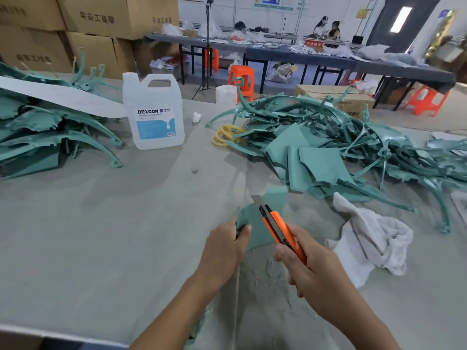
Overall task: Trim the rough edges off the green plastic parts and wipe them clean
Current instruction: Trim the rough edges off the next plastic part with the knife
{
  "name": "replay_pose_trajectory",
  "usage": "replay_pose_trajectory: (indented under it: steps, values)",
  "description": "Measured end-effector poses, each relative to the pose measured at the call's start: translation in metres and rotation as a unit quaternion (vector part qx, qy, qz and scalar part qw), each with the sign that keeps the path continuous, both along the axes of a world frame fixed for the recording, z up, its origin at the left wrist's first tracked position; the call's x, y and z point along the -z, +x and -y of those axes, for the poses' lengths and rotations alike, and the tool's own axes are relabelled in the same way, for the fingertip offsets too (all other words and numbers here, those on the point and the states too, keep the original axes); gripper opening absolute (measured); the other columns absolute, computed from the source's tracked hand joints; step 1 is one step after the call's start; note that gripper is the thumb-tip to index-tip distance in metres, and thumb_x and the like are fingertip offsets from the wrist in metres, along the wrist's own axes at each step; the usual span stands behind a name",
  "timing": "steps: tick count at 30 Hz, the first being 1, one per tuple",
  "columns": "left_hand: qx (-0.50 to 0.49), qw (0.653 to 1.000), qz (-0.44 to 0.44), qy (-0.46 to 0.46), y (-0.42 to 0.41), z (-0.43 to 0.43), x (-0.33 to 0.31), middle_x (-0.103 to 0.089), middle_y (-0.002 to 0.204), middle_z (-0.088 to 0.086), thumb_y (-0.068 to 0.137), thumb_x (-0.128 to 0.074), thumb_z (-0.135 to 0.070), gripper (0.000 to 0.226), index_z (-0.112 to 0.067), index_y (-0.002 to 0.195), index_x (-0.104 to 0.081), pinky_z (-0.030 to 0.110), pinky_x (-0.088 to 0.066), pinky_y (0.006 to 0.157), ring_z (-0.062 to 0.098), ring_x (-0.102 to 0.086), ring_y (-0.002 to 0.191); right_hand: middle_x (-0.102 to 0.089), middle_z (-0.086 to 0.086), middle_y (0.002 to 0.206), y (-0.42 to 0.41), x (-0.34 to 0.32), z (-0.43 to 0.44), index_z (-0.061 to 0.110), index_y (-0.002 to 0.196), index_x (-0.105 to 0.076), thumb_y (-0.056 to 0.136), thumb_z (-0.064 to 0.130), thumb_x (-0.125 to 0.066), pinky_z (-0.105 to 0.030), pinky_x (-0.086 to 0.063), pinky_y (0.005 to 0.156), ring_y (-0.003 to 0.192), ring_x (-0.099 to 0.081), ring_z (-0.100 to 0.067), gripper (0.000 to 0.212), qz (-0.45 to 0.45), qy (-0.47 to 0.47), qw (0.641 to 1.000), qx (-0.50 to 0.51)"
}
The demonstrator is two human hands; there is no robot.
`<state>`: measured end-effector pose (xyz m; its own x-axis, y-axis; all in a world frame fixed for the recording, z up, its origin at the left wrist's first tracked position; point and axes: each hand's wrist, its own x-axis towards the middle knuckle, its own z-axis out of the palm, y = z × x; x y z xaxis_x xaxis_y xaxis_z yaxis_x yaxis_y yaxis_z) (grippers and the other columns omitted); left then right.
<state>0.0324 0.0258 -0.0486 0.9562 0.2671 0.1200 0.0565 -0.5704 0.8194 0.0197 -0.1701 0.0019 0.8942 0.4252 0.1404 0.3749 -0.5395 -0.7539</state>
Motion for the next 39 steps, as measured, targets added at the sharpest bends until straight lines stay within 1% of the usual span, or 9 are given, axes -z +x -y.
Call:
replay_pose_trajectory:
  steps: [3, 6, 10, 15, 19, 28, 33, 37, 39]
  values:
    - [-0.007, 1.000, -0.012, 0.011, 0.006, 0.002, -0.007, -0.056, 0.064, -0.004, 0.101, -0.052, -0.037, 0.032, -0.018, 0.075, -0.055, 0.024, -0.036, 0.051, 0.015, -0.054, 0.059, -0.068, 0.001, 0.078, 0.002, -0.002, -0.001, 0.077, 0.118, -0.036, 0.099, 0.050, -0.049, -0.046, -0.055, 0.056, 0.060, -0.063, -0.018, 0.034, 0.012, -0.017, 1.000, -0.001]
    - [-0.013, 0.999, -0.019, 0.031, 0.007, 0.007, -0.008, -0.046, 0.058, -0.006, 0.101, -0.052, -0.037, 0.039, -0.022, 0.066, -0.042, 0.024, -0.028, 0.049, 0.013, -0.043, 0.053, -0.067, 0.005, 0.077, 0.005, -0.005, -0.004, 0.079, 0.116, -0.033, 0.102, 0.044, -0.050, -0.041, -0.054, 0.057, 0.061, -0.063, -0.015, 0.041, 0.029, -0.050, 0.998, -0.012]
    - [-0.014, 0.999, -0.026, 0.037, 0.007, 0.005, -0.006, -0.045, 0.059, -0.005, 0.099, -0.053, -0.038, 0.040, -0.023, 0.065, -0.039, 0.032, -0.030, 0.057, 0.024, -0.047, 0.059, -0.067, 0.004, 0.077, 0.007, -0.008, -0.008, 0.056, 0.122, -0.047, 0.103, 0.045, -0.048, -0.041, -0.053, 0.063, 0.063, -0.063, -0.013, 0.022, 0.020, -0.078, 0.996, -0.021]
    - [-0.007, 0.998, -0.024, 0.055, 0.009, 0.004, -0.003, -0.057, 0.065, 0.002, 0.099, -0.054, -0.044, 0.039, -0.013, 0.075, -0.056, 0.038, -0.042, 0.060, 0.027, -0.055, 0.063, -0.067, 0.002, 0.076, 0.009, -0.012, -0.010, 0.045, 0.114, -0.056, 0.102, 0.048, -0.044, -0.039, -0.053, 0.063, 0.060, -0.060, -0.013, 0.017, 0.017, -0.098, 0.995, -0.017]
    - [-0.019, 0.997, -0.019, 0.068, 0.012, 0.002, 0.003, -0.050, 0.057, -0.002, 0.099, -0.053, -0.044, 0.042, -0.017, 0.067, -0.049, 0.024, -0.029, 0.049, 0.013, -0.044, 0.051, -0.067, 0.002, 0.074, 0.009, -0.013, -0.015, 0.041, 0.118, -0.057, 0.103, 0.047, -0.043, -0.038, -0.052, 0.063, 0.060, -0.060, -0.014, 0.021, 0.044, -0.111, 0.993, -0.006]
    - [-0.013, 0.996, 0.012, 0.087, 0.007, 0.005, 0.001, -0.045, 0.055, -0.006, 0.102, -0.048, -0.042, 0.041, -0.021, 0.067, -0.045, 0.021, -0.027, 0.045, 0.009, -0.042, 0.049, -0.057, 0.005, 0.061, 0.018, -0.015, -0.015, 0.038, 0.116, -0.057, 0.103, 0.047, -0.042, -0.027, -0.042, 0.052, 0.054, -0.056, -0.011, 0.021, 0.071, -0.151, 0.985, 0.039]
    - [-0.007, 0.996, 0.016, 0.092, 0.003, 0.007, -0.003, -0.045, 0.059, -0.002, 0.103, -0.046, -0.042, 0.042, -0.014, 0.072, -0.048, 0.033, -0.028, 0.053, 0.025, -0.050, 0.058, -0.059, 0.006, 0.065, 0.037, -0.034, -0.012, 0.031, 0.118, -0.059, 0.104, 0.043, -0.042, -0.040, -0.053, 0.061, 0.060, -0.061, -0.021, 0.025, 0.136, -0.214, 0.964, 0.080]
    - [-0.012, 0.996, 0.020, 0.085, -0.002, 0.009, -0.001, -0.046, 0.059, -0.007, 0.103, -0.046, -0.042, 0.039, -0.016, 0.074, -0.049, 0.021, -0.027, 0.047, 0.013, -0.047, 0.052, -0.061, -0.004, 0.070, 0.053, -0.055, 0.014, 0.021, 0.117, -0.060, 0.104, 0.037, -0.043, -0.037, -0.045, 0.065, 0.073, -0.064, -0.036, 0.026, 0.174, -0.263, 0.933, 0.172]
    - [-0.018, 0.995, 0.024, 0.097, -0.001, 0.010, -0.002, -0.051, 0.061, -0.001, 0.103, -0.046, -0.042, 0.041, -0.014, 0.073, -0.049, 0.028, -0.035, 0.051, 0.021, -0.053, 0.056, -0.052, 0.006, 0.062, 0.043, -0.067, 0.016, 0.027, 0.122, -0.061, 0.103, 0.040, -0.045, -0.040, -0.048, 0.062, 0.065, -0.059, -0.030, 0.028, 0.182, -0.252, 0.939, 0.149]
